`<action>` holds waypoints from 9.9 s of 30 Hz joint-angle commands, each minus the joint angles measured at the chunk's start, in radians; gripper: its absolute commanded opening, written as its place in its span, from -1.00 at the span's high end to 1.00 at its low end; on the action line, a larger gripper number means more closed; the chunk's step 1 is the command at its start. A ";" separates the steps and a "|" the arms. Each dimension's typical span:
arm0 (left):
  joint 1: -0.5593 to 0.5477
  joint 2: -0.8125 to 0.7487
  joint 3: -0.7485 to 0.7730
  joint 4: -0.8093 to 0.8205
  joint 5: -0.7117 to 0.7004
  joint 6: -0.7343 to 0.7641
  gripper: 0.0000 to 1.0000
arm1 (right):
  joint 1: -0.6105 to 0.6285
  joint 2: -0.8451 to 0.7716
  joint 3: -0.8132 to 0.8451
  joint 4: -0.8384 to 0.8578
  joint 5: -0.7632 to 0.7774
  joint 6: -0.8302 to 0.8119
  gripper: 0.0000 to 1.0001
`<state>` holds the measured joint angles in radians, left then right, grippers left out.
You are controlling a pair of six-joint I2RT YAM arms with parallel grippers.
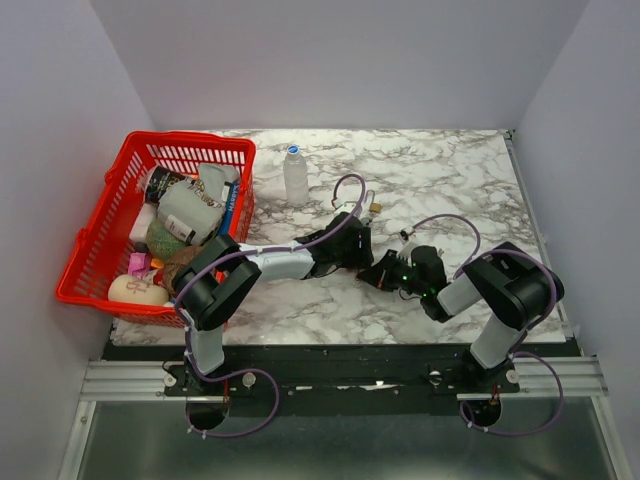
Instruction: Unlock with the key
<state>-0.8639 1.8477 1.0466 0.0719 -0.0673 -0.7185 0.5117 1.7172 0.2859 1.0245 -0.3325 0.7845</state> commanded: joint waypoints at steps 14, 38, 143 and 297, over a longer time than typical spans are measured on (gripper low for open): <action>-0.101 0.016 -0.074 -0.076 0.155 -0.075 1.00 | -0.025 0.004 -0.068 0.393 0.303 -0.133 0.99; -0.173 0.035 -0.118 -0.043 0.109 -0.121 1.00 | -0.025 -0.064 -0.180 0.619 0.377 -0.172 0.99; -0.072 -0.025 0.024 -0.086 -0.051 -0.206 1.00 | 0.109 -0.312 -0.209 -0.069 0.227 0.030 0.34; -0.236 -0.450 -0.365 0.322 0.067 -0.101 1.00 | 0.119 -0.699 -0.200 0.074 0.263 0.027 0.99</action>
<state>-1.0367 1.4384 0.6991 0.3874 -0.1875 -0.8436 0.6544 1.0447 0.0139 0.9463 -0.1638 0.7780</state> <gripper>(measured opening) 0.736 0.012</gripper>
